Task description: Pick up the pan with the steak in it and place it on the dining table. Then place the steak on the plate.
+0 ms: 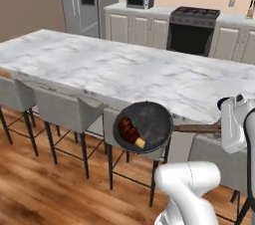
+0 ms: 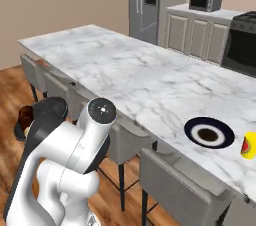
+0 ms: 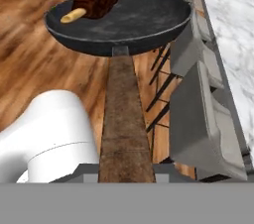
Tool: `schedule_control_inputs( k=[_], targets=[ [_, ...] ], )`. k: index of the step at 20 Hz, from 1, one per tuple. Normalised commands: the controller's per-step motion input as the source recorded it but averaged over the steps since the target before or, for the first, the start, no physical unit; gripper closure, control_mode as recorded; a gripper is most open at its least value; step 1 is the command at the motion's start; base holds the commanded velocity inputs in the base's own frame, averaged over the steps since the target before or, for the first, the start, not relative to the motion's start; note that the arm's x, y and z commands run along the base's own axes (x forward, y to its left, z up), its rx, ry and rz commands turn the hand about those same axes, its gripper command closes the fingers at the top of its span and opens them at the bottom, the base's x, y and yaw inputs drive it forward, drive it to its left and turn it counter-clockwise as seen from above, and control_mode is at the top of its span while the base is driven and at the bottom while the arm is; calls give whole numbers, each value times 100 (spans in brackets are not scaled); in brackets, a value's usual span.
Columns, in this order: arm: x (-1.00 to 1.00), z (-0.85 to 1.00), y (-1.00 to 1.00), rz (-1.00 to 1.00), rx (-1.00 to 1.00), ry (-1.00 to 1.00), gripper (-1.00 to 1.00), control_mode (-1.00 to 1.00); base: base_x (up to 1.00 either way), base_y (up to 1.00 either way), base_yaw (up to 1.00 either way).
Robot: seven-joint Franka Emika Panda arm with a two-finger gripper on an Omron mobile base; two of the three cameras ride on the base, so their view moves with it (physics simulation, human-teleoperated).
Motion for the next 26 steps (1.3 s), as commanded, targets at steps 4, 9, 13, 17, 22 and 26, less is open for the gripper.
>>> schedule_control_inputs(
  k=[4, 9, 13, 17, 22, 26],
  targets=[
    [0, 0, 0, 0, 0, 0, 100, 100, 0, 1, -50],
    [0, 0, 0, 0, 0, 0, 100, 100, 0, 1, -50],
    [0, 0, 0, 0, 0, 0, 100, 100, 0, 2, -50],
    [0, 0, 0, 0, 0, 0, 100, 100, 0, 2, -50],
    [0, 0, 0, 0, 0, 0, 100, 100, 0, 2, -50],
    [0, 0, 0, 0, 0, 0, 100, 100, 1, 3, -49]
  ],
)
